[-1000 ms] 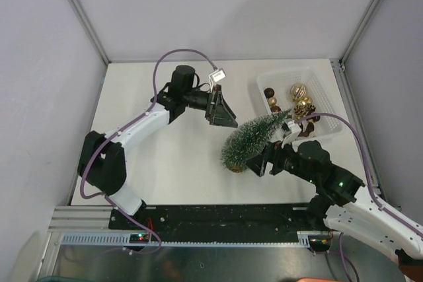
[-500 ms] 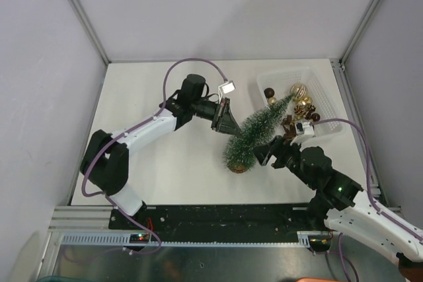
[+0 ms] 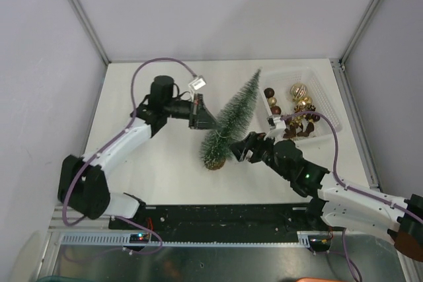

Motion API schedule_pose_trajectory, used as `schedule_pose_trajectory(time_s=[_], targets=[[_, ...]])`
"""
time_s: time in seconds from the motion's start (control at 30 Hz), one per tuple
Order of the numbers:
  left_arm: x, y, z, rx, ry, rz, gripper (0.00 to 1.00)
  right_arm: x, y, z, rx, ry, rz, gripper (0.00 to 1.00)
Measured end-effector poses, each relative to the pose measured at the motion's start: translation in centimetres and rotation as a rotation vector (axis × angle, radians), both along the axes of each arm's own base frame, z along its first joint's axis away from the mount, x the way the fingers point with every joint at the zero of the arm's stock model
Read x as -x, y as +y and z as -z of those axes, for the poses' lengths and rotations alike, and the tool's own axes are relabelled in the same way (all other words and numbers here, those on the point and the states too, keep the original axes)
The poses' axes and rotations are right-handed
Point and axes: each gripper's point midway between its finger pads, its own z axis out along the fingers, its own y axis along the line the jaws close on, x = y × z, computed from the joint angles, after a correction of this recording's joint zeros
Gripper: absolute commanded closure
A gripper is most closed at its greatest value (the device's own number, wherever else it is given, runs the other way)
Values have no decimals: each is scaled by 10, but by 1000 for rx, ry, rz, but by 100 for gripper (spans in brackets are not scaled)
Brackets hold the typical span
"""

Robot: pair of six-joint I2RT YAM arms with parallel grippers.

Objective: Decorate the small christmas tree

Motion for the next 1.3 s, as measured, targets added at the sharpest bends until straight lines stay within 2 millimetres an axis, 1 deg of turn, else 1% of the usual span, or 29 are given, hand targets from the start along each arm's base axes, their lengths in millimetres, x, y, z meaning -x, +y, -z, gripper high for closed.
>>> schedule_pose_trajectory(time_s=[0.1, 0.2, 0.27, 0.33, 0.43, 0.53, 0.6, 0.63, 0.67, 0.7, 0.73, 0.8, 0.9, 0.93, 1.03, 1.07, 1.2, 1.3], targets=[[-2, 21, -8, 10, -29, -63, 100, -8, 5, -6, -10, -40, -1, 17], [8, 34, -10, 16, -68, -89, 100, -18, 10, -8, -2, -70, -6, 17], [17, 40, -5, 12, -78, -97, 99, -24, 15, -10, 13, -83, -14, 17], [25, 48, 5, -2, -76, -116, 99, -27, 22, -14, 18, -96, -30, 17], [30, 58, 17, -20, -67, -145, 99, -29, 30, -17, 24, -113, -57, 17], [32, 63, 18, -20, -73, -163, 98, -27, 33, -18, 30, -123, -75, 16], [32, 65, 17, -17, -80, -169, 94, -26, 34, -18, 33, -128, -85, 15], [33, 66, 17, -17, -81, -171, 91, -25, 35, -19, 33, -131, -92, 15], [34, 66, 18, -17, -80, -173, 83, -25, 36, -20, 34, -133, -95, 15], [35, 67, 19, -16, -80, -172, 74, -23, 37, -21, 36, -136, -104, 15], [36, 67, 19, -15, -80, -171, 61, -23, 38, -22, 37, -139, -108, 15], [40, 68, 18, -12, -77, -164, 40, -21, 39, -28, 39, -153, -121, 15], [47, 70, 13, -1, -96, -162, 16, -16, 40, -39, 34, -177, -142, 15], [50, 71, 10, 4, -109, -163, 11, -14, 39, -42, 32, -186, -149, 15], [61, 76, -2, 23, -162, -164, 3, -7, 36, -49, 37, -203, -171, 14], [64, 77, -7, 30, -183, -165, 2, -5, 35, -51, 41, -207, -177, 14], [75, 81, -16, 43, -228, -167, 1, 4, 28, -56, 63, -212, -196, 10], [74, 84, -17, 31, -227, -181, 0, 11, 18, -63, 77, -212, -200, 8]])
